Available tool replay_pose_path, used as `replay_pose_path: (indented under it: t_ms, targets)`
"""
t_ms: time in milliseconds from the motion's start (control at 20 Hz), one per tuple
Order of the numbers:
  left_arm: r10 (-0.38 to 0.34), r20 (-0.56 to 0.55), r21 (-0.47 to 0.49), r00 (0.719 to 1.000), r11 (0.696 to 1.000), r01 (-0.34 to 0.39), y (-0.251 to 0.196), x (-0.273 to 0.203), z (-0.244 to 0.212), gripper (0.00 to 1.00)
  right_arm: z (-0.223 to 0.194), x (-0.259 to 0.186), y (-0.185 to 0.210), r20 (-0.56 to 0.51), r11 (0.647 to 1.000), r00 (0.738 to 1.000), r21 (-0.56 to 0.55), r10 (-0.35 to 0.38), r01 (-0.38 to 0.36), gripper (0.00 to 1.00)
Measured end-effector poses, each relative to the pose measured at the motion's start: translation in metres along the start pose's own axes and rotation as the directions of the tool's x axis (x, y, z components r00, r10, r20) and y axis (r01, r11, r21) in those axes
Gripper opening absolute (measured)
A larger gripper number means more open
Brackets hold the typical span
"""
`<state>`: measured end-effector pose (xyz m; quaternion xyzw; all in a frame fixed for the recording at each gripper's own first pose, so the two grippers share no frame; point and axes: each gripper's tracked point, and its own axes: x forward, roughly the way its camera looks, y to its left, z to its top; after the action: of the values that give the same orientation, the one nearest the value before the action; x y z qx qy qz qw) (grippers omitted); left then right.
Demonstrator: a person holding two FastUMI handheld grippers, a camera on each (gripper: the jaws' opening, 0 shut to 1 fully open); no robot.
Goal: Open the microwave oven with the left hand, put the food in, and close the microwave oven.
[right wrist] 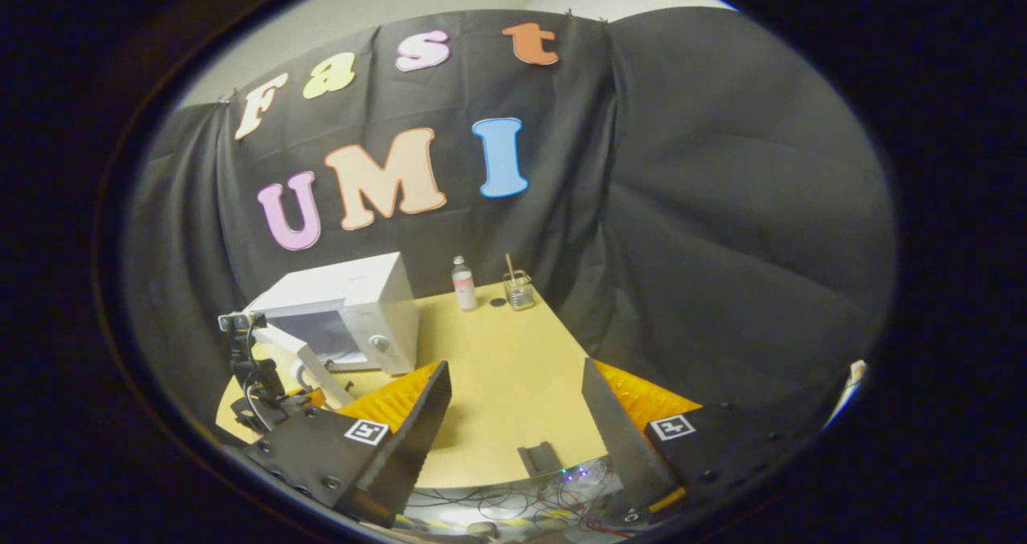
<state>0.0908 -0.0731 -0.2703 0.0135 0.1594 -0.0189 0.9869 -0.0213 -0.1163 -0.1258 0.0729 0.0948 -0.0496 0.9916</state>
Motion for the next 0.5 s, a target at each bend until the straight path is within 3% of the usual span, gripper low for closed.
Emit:
replay_pose_path:
  t_ms: [200,450,500]
  targets:
    - [0.095,0.003,-0.073,0.995,0.993,-0.095,0.035,-0.032,-0.014,0.18,-0.004,0.009,0.008,-0.022,0.996,0.997,-0.033,0.077,-0.078,0.96]
    - [0.198,0.026,-0.22,0.98,0.957,-0.188,0.079,-0.078,-0.015,0.24,-0.004,0.02,0.021,-0.045,0.981,0.984,-0.076,0.175,-0.178,0.96]
    - [0.222,0.037,-0.231,0.974,0.951,-0.207,0.087,-0.087,-0.013,0.29,-0.005,0.022,0.024,-0.052,0.977,0.98,-0.084,0.193,-0.197,0.96]
